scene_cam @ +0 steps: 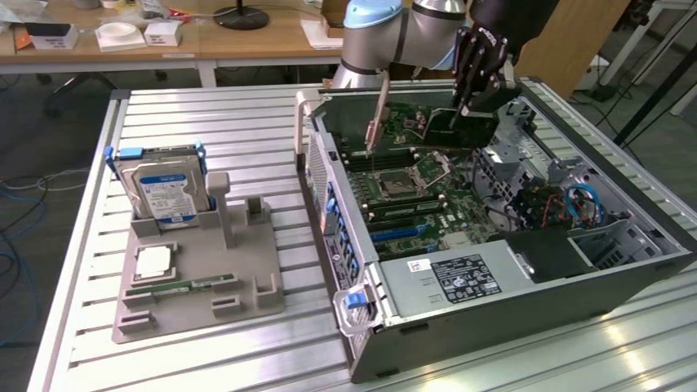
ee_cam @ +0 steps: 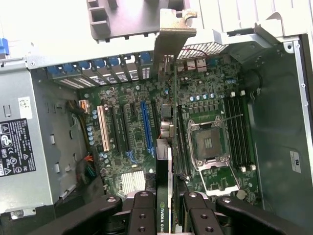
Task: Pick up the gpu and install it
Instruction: 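Insert the gpu into the slot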
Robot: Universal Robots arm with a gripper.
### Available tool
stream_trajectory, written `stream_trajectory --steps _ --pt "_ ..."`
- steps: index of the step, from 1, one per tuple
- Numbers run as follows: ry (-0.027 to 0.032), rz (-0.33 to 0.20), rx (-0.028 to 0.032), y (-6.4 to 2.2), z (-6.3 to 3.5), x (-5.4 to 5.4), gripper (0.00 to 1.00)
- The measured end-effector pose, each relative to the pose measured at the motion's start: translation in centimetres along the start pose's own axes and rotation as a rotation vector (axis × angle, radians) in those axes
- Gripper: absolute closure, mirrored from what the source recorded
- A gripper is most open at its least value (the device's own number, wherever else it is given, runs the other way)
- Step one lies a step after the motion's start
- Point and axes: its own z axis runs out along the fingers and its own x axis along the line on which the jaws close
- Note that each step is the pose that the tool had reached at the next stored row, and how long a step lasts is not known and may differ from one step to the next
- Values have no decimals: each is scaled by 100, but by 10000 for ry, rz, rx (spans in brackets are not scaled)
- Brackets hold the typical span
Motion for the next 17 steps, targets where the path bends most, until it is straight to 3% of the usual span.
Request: stream_trajectory --steps 14,17 --pt "21 -487 6 -22 258 -106 74" --pt "19 -520 5 -66 296 -125 74"
